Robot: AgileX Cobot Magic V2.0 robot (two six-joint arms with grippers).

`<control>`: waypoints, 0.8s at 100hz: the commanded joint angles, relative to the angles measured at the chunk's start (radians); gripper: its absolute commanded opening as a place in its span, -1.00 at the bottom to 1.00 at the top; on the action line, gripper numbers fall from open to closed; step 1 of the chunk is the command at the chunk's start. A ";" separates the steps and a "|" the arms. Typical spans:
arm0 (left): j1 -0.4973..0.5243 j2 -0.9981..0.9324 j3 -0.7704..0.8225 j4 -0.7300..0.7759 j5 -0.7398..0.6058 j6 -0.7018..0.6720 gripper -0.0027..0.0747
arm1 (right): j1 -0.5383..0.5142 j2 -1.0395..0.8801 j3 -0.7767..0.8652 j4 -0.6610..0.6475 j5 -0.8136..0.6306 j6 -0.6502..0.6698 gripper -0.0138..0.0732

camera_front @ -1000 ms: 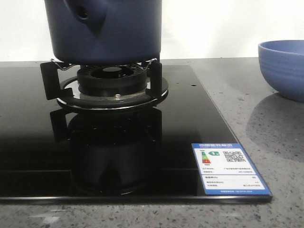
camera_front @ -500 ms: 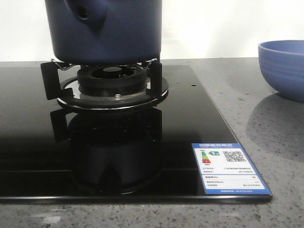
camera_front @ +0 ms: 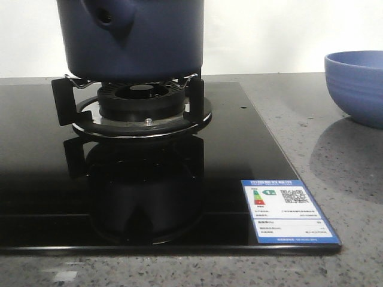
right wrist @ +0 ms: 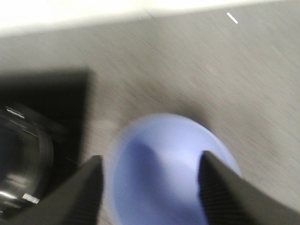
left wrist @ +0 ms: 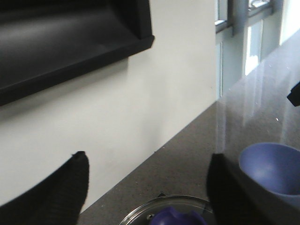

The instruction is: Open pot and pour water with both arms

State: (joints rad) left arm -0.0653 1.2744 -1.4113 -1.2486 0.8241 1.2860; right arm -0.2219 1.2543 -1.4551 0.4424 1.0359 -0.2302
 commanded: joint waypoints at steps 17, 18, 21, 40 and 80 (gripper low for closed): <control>0.162 -0.118 -0.019 0.038 0.012 -0.151 -0.98 | 0.036 -0.132 0.081 0.420 -0.308 -0.260 -0.82; 0.166 -0.125 -0.017 0.038 0.012 -0.154 -0.98 | 0.043 -0.135 0.086 0.422 -0.313 -0.275 -0.82; 0.183 -0.138 -0.004 0.040 0.007 -0.168 -0.98 | 0.057 -0.150 0.113 0.425 -0.340 -0.308 -0.82; 0.206 -0.268 0.206 -0.032 -0.212 -0.112 -0.98 | 0.178 -0.308 0.348 0.428 -0.591 -0.515 -0.82; -0.007 -0.690 0.855 -0.255 -0.630 0.269 -0.98 | 0.294 -0.779 0.939 0.426 -0.915 -0.608 -0.82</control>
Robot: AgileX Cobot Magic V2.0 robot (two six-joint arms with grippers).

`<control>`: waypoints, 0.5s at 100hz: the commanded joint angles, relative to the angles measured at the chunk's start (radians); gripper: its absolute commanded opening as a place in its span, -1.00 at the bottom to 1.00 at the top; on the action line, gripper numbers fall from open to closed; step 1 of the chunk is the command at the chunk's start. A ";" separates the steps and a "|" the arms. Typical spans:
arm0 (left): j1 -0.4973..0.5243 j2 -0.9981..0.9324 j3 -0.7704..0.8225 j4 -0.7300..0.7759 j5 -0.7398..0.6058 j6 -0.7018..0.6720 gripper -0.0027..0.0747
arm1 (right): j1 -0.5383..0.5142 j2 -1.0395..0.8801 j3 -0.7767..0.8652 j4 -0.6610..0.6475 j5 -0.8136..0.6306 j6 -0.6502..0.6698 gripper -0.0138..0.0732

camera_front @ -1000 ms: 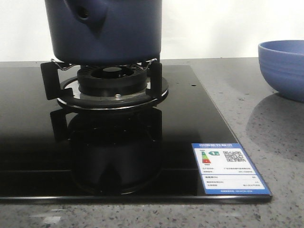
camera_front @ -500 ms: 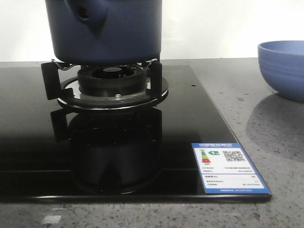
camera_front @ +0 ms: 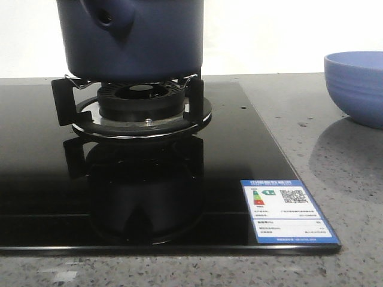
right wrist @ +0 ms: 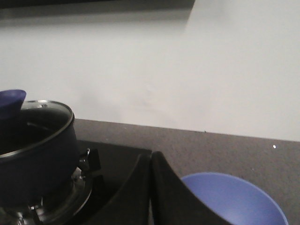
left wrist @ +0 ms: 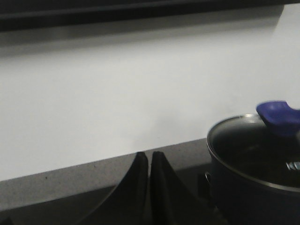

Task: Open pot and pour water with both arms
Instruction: 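Lower the glass lid onto the pot with the left gripper and release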

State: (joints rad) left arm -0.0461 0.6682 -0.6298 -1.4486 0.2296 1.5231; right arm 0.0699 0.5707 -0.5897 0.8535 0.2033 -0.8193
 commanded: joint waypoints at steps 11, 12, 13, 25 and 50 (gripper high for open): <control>-0.028 -0.204 0.179 -0.099 -0.061 0.032 -0.98 | 0.002 -0.202 0.196 0.015 -0.093 -0.019 -0.82; -0.028 -0.211 0.190 -0.103 -0.063 0.032 -0.98 | 0.002 -0.213 0.201 0.015 -0.094 -0.019 -0.82; -0.028 -0.224 0.195 -0.105 -0.063 0.032 -0.98 | 0.002 -0.213 0.206 0.015 -0.097 -0.019 -0.82; -0.028 -0.313 0.251 -0.122 -0.070 0.032 -0.98 | 0.002 -0.285 0.263 0.018 -0.115 -0.019 -0.82; -0.028 -0.339 0.267 -0.141 -0.058 0.032 -0.98 | 0.002 -0.292 0.275 0.018 -0.124 -0.019 -0.82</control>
